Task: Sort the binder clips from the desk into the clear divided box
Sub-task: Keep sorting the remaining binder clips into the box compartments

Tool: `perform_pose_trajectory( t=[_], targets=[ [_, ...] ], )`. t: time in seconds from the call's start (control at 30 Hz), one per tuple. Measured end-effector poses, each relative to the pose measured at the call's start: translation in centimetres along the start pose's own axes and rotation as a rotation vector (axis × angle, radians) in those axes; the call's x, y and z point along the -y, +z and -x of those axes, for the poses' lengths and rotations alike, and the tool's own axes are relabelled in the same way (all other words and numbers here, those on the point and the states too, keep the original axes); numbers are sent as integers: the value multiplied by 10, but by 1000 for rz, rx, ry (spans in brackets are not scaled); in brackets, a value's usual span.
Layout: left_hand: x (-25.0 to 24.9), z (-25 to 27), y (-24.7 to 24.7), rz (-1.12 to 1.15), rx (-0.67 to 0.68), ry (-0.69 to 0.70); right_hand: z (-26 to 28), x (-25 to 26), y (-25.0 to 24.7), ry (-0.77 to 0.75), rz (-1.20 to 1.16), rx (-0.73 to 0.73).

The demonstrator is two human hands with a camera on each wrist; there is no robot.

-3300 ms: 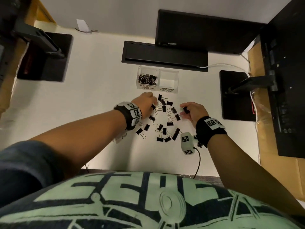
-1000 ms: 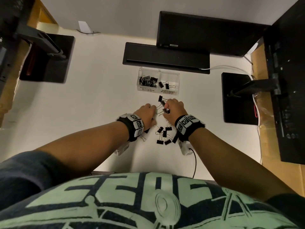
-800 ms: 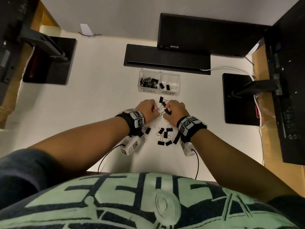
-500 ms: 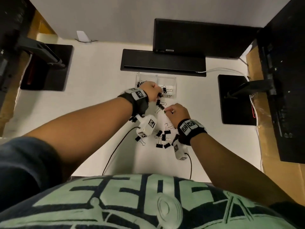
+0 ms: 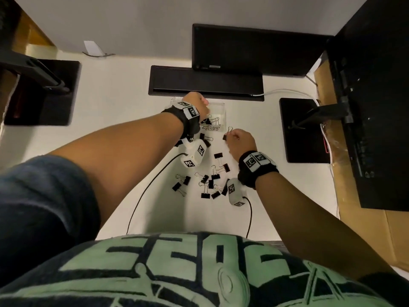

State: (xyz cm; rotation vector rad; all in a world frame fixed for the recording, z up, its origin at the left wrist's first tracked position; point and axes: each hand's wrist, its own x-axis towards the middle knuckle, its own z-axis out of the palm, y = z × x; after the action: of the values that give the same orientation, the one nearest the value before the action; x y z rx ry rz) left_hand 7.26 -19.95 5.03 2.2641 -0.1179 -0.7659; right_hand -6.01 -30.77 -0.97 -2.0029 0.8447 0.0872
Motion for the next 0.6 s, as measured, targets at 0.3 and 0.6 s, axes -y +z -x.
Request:
perform_pose_trajectory(
  t=[0.3,0.6],
  targets=[
    [52,39,23,-102,15,104,-29,58,-4,-126,140,-6],
    [91,57,37,-193,70,105,-4,52,13,-182,314,120]
  ],
)
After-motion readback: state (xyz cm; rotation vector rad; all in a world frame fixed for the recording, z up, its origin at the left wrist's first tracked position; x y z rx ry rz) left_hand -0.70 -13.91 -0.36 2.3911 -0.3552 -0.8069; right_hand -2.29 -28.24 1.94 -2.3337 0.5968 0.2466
